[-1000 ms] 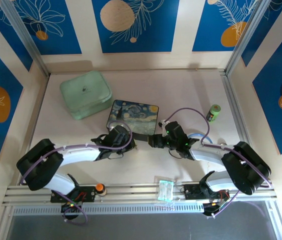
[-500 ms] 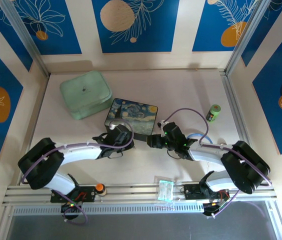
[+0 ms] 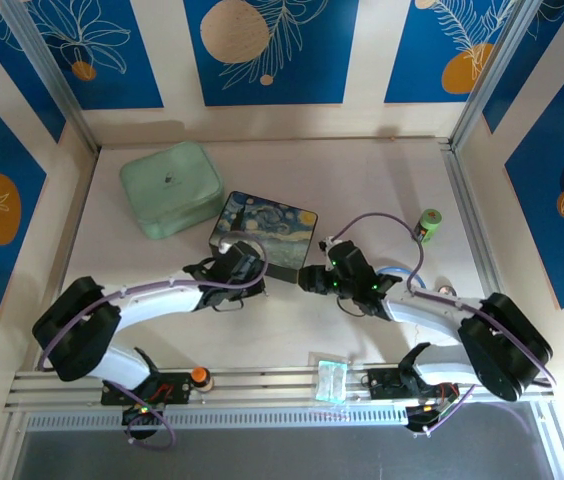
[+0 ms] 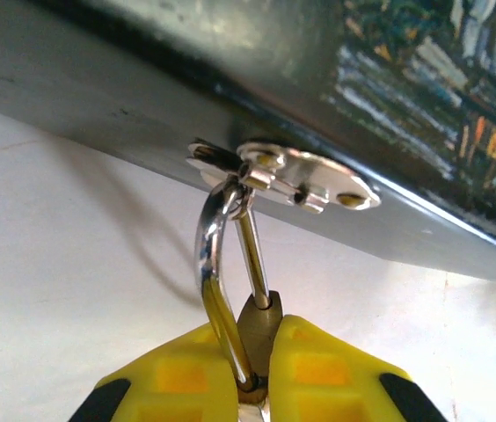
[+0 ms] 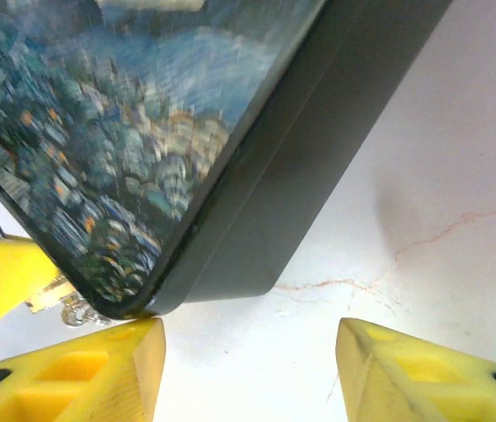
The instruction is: Unlock the padlock with the key
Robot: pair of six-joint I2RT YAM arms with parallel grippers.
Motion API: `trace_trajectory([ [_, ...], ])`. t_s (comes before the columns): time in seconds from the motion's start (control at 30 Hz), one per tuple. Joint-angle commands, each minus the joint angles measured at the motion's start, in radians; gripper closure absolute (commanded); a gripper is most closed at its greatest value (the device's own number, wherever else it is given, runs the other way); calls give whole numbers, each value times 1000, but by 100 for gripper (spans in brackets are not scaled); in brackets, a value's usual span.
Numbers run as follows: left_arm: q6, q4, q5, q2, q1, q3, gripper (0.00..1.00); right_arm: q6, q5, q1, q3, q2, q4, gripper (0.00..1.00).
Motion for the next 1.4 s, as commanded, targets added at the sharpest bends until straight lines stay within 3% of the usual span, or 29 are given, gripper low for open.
trace_trajectory([
  [0.0,86,-136,40,-23,34,-22,92,30,-13,-36,71,-45,-65,46],
  [0.17,59,-15,150,-44,104,-88,92,40,-123,-48,185,6,-153,47],
  [0.33,-19,139,266,-43,142,-142,93,-10,-209,64,197,16,-91,54],
  [0.53,-28,125,284,-56,145,-142,95,-17,-93,176,118,92,2,80],
  [0.67,-48,153,328,-58,153,-156,99,11,-45,205,127,194,49,87],
  [0.9,-94,233,432,-74,171,-192,99,47,194,273,156,322,139,91],
  [1.0,-128,276,459,-87,173,-213,99,31,218,294,149,362,225,90],
  [1.37,-164,374,499,-40,174,-248,99,41,2,250,104,446,474,91],
])
